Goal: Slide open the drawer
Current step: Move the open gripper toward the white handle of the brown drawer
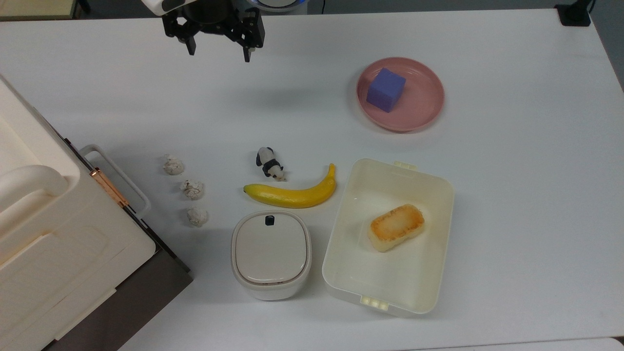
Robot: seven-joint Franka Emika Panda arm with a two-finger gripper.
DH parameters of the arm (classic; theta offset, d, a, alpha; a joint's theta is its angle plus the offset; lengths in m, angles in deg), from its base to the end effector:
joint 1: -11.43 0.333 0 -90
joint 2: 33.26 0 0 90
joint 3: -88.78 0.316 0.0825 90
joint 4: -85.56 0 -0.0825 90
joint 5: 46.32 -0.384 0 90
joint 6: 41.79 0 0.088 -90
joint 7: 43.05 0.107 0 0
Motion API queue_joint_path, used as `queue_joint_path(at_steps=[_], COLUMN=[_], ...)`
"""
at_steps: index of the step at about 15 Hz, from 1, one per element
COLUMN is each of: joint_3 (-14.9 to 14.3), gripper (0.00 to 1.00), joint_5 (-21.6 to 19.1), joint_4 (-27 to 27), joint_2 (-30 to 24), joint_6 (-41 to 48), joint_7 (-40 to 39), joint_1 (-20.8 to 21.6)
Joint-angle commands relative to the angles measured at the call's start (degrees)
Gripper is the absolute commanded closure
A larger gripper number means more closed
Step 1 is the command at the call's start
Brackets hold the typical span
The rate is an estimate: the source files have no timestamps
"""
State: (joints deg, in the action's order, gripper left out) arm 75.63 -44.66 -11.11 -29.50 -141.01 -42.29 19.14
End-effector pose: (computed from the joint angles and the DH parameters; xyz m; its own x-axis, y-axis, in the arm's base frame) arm 0.5785 -0.0543 0.5467 0.9945 -0.1032 -0.0190 -0.1023 -0.9938 0.0437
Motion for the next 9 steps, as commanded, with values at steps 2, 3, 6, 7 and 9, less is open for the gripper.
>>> queue_joint_path(at_steps=[2,3,6,7,9], joint_3=[-5.1,-6.2,-9.0,-10.0,-11.6], gripper=[0.00,0.00,0.00,0.00,0.00], joint_5=[-1.0,-0.8,-0.7,-0.7,-1.0], joint_4=[0.3,0.3,0.3,0.3,0.3], joint_2=[0.5,0.8,1.8,2.0,3.4], joint_6=[-8.6,-10.2,-14.1,-15.2,-17.5], joint_7=[-7.5,-10.1,-19.6,-22.4,-25.5], joint_1=[1.0,1.1,1.1,1.1,1.1])
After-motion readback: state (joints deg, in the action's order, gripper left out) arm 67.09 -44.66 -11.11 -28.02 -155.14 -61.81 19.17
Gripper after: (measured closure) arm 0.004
